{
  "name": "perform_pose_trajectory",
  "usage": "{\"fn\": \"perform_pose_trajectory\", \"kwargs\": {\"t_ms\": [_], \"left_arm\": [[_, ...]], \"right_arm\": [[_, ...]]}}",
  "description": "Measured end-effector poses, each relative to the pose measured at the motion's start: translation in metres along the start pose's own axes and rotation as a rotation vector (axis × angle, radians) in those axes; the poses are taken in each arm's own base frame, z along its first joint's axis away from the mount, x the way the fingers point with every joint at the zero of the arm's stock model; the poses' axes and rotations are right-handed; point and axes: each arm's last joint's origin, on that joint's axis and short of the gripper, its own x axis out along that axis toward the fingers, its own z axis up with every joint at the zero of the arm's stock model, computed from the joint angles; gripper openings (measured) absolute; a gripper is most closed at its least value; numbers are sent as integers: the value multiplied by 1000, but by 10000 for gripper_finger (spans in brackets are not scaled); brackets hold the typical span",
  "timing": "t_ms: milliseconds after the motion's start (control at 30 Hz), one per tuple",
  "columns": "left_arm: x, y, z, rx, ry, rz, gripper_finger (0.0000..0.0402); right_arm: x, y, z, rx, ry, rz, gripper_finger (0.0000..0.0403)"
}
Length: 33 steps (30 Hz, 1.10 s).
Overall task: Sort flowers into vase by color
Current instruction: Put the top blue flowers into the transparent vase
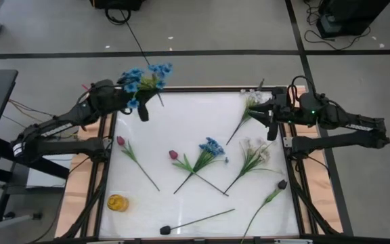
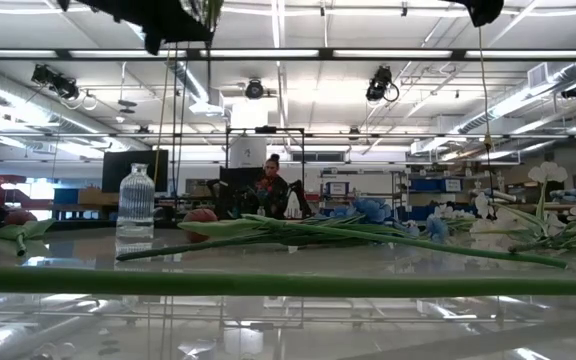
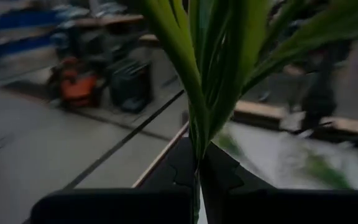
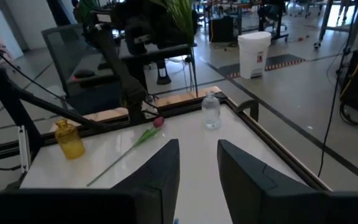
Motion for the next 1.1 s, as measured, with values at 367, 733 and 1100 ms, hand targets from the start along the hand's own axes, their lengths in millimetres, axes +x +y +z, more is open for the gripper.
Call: {"fn": "perform_pose_trajectory", "kwargs": {"t_ms": [367, 733, 1100], "left_arm": [[-29, 14, -44, -54, -11, 172, 10], [-47, 44, -58, -47, -40, 407, 11], [-59, 71, -61, -115, -47, 484, 12]], "right_arm": [[0, 0, 0, 0, 0, 0, 119], [0, 0, 0, 0, -2, 1, 119], [0, 0, 0, 0, -2, 2, 119]]}}
